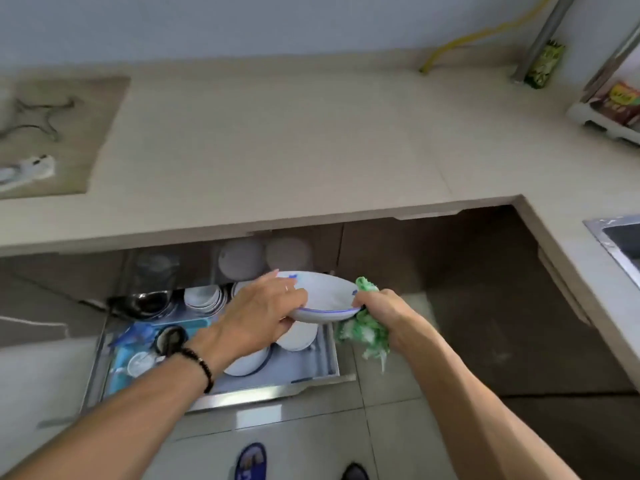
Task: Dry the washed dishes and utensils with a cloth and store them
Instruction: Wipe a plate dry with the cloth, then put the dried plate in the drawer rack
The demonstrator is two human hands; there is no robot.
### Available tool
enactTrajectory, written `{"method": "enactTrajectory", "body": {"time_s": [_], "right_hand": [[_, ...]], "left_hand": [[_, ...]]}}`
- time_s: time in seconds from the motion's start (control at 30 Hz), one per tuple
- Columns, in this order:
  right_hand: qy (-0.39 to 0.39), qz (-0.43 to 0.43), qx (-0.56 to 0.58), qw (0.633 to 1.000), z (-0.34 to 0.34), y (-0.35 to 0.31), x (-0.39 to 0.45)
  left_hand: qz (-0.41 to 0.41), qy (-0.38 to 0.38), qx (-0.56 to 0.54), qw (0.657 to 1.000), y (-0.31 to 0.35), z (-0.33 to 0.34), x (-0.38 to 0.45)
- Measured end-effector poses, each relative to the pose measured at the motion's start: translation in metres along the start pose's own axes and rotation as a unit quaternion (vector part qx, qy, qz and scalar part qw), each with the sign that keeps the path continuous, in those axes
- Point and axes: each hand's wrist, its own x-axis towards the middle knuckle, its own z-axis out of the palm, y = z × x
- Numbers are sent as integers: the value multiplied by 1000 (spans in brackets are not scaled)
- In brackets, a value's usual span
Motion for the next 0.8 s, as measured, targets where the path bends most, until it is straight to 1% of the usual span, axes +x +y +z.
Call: {"method": "enactTrajectory", "body": {"time_s": [0.03,0.07,0.1,0.13,0.17,0.2,0.27,0.3,0.33,0.4,0.43,0.57,0.67,0.73,0.8], "right_hand": [[-6,5,-11,1000,29,4,9],[-3,5,-20,1000,48,8,15],[0,6,-26,1000,66,13,23],[1,7,-30,1000,83,18,30],[2,10,-36,999,107,28,44],[2,11,-42,999,123,35,51],[5,18,-42,999,158,57,75],[9,24,-38,999,168,65,83],[4,35,-30,999,182,77,93],[-9,55,-14,998,207,100,116],[-10,62,-15,998,215,107,125],[-11,80,-58,995,251,133,171],[-20,74,-131,988,275,146,207],[-23,57,-181,982,291,152,229],[-21,41,-238,970,308,160,252]], "left_hand": [[-64,-17,-36,997,-19,7,-22],[-147,-53,-80,984,-29,10,-36],[-226,-87,-144,960,-37,13,-48],[-296,-103,-202,928,-45,19,-58],[-353,-96,-256,895,-59,29,-71],[-400,-73,-287,867,-71,41,-78],[-497,-6,-286,819,-100,74,-97],[-538,10,-292,790,-111,84,-101],[-574,16,-329,750,-125,102,-110],[-600,14,-442,666,-149,134,-124],[-604,12,-473,641,-158,148,-130],[-611,5,-481,629,-198,211,-150],[-617,12,-485,620,-227,258,-161],[-619,27,-495,609,-244,284,-166],[-623,34,-493,606,-258,310,-171]]}}
